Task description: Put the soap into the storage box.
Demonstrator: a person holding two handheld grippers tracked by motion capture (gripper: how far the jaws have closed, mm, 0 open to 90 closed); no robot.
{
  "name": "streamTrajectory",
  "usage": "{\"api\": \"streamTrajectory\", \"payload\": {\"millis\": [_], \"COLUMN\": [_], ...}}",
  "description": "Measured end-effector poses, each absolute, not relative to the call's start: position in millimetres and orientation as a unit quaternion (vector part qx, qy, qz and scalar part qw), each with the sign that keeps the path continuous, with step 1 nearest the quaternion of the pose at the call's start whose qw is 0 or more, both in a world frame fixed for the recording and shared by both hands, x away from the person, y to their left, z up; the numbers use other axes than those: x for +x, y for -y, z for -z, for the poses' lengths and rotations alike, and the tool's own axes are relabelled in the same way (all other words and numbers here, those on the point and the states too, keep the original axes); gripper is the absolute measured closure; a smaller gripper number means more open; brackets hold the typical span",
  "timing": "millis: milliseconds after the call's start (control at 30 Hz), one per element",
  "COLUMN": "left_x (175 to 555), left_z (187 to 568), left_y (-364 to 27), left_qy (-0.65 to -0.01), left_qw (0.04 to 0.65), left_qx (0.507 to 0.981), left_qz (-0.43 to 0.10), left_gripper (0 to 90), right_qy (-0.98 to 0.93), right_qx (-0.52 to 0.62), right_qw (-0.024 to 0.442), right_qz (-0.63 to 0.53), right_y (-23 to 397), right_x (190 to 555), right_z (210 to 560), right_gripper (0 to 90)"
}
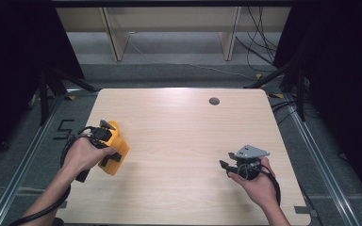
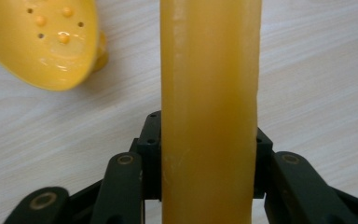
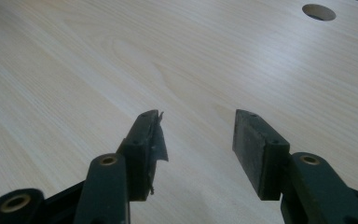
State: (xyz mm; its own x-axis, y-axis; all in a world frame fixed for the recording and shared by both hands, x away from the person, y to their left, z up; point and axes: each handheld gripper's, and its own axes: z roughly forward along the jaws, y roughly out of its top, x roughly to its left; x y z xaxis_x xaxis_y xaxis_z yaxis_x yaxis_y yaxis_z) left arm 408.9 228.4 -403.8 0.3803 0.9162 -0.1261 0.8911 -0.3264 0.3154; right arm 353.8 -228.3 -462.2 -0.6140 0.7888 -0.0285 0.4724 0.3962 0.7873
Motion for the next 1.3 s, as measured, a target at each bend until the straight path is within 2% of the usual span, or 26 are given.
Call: {"api": "streamTrajectory", "payload": {"millis": [400, 867, 1300], "left_x": [417, 431, 443], "left_z": [398, 380, 379], "left_y": [-243, -257, -265], "left_qy": [-0.591, -0.624, -0.641], "left_qw": [0.162, 0.165, 0.169], "left_qx": [0.789, 0.761, 0.746], "left_qz": [-0.049, -0.073, -0.072], "left_gripper": [60.5, 60.5, 60.5], "right_qy": [-0.81, -0.812, -0.811], "right_qx": [0.397, 0.386, 0.389], "right_qw": [0.195, 0.204, 0.201], "right_qz": [-0.385, -0.388, -0.387], "right_y": [226, 227, 226], "right_x": [352, 353, 354], "right_z": [462, 462, 463], "right_gripper": [51.6, 51.6, 51.6]}}
